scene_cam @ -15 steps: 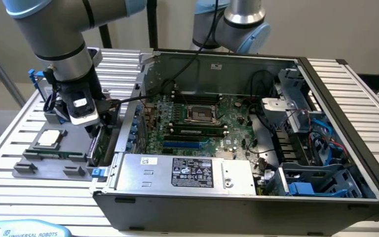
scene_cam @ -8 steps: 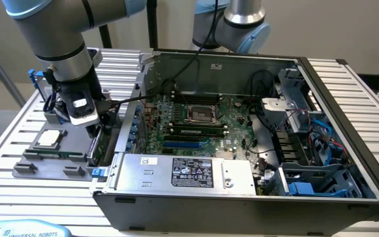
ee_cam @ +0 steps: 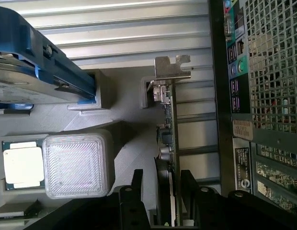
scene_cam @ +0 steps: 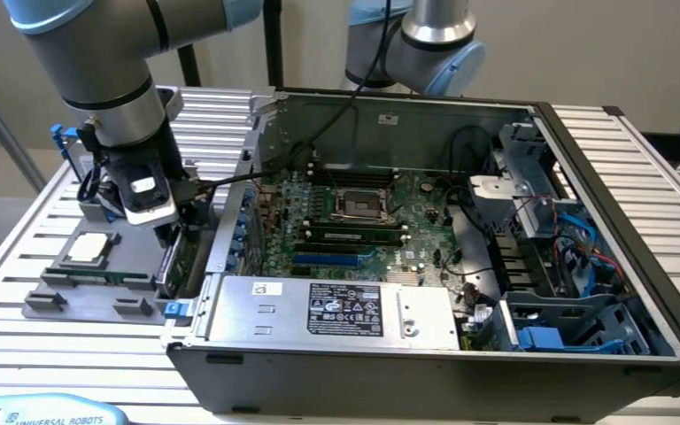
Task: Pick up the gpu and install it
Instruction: 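Pick up the gpu and move the gpu toward the slot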
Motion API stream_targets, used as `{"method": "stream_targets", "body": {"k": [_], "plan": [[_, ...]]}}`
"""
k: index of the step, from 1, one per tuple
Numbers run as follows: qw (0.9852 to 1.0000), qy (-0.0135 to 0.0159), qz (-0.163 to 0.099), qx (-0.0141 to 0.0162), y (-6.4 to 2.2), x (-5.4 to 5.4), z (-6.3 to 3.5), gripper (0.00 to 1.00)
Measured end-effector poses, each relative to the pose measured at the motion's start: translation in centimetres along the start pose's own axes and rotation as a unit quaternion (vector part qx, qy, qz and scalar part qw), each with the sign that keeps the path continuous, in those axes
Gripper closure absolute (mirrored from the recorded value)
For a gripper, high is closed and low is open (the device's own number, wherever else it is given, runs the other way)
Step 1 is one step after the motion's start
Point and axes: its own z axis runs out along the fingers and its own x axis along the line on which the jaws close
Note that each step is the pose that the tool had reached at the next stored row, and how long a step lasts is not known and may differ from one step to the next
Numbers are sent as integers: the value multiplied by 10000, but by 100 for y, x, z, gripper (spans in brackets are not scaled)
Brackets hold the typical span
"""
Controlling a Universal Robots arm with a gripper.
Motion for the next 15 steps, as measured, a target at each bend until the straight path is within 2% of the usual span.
{"method": "stream_targets", "body": {"k": [5, 7, 8, 15], "plan": [[10000, -1, 0, -1, 0, 0, 3, 55], [10000, -1, 0, -1, 0, 0, 4, 58], [10000, -1, 0, 0, 0, 0, 5, 65], [10000, 1, 0, 0, 0, 0, 6, 67]]}}
